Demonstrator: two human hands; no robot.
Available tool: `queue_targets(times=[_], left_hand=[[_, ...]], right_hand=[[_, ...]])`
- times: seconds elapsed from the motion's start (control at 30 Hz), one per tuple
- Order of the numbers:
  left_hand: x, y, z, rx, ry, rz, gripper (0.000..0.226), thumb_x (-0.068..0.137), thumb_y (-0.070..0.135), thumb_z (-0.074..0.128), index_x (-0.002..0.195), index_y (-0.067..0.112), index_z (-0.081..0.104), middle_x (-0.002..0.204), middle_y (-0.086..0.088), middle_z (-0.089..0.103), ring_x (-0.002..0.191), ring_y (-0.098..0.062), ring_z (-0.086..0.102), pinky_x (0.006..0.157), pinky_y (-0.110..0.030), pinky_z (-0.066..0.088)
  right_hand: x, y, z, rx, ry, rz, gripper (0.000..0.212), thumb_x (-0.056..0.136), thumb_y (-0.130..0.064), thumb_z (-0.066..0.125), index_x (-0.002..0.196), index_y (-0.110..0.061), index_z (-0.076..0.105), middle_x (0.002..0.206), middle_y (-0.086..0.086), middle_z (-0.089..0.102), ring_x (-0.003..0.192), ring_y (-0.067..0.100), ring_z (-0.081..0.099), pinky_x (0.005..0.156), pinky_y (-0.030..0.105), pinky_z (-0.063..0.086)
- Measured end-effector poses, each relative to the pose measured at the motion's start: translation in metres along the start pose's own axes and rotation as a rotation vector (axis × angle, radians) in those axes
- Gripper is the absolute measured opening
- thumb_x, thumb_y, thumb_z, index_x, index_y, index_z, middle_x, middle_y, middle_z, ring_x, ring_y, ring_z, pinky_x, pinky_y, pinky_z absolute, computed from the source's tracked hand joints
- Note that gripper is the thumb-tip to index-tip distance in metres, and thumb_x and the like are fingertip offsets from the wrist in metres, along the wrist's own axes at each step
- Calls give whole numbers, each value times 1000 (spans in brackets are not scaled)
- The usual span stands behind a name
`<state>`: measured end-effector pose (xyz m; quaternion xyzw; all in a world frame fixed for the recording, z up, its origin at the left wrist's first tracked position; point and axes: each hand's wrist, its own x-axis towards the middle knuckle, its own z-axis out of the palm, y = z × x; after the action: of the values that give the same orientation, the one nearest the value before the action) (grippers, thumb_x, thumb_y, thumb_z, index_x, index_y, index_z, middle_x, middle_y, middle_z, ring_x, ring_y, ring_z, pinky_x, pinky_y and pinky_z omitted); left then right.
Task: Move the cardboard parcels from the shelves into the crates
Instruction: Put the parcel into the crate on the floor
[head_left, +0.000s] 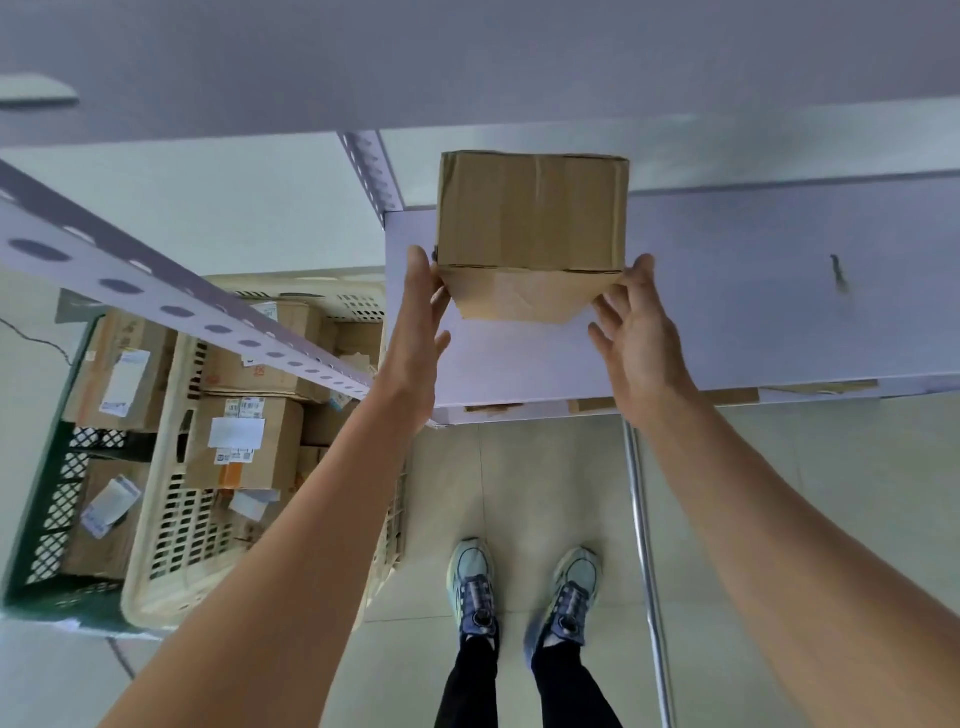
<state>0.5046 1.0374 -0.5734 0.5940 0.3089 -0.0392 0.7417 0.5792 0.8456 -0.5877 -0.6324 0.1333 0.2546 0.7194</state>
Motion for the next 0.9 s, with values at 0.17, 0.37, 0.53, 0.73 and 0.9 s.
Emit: queue_targets(times=[0.17,0.37,0.53,0.73,0.9], left_hand=[[-4,-5,-1,-34,23,-79,83,105,79,12,168,31,38,170,8,45,158,-10,37,132,-59,22],[-11,-3,-6,-55,-41,-164,92,101,84,7,164,29,46,162,-1,57,153,-22,48,132,-58,24],[-23,-16,-7,-110,-9,-144,88,103,82,15,145,26,69,143,-5,72,140,-30,63,121,-66,41],[-41,-36,-5,-113,-52,-114,69,103,79,21,137,42,68,140,2,74,130,-23,71,103,-47,60],[-50,-51,-1,-81,-84,-103,61,110,71,14,127,50,69,139,8,73,136,-21,66,116,-58,52]], right_hand=[[-1,-4,1,-33,23,44,43,109,-66,23,110,-47,62,115,-30,63,140,7,48,130,47,26],[-6,-14,-6,-61,-12,146,82,101,-79,22,137,-23,70,133,3,74,135,21,62,124,51,39],[-22,-2,-10,-41,-51,169,85,98,-83,20,141,-30,68,140,3,72,137,26,62,121,57,42],[-39,20,-11,21,-50,114,73,104,-73,20,153,-32,55,143,-8,69,134,15,64,118,50,47],[-56,44,-11,18,-66,50,62,107,-67,18,148,-38,54,138,-9,72,128,13,68,100,38,59]])
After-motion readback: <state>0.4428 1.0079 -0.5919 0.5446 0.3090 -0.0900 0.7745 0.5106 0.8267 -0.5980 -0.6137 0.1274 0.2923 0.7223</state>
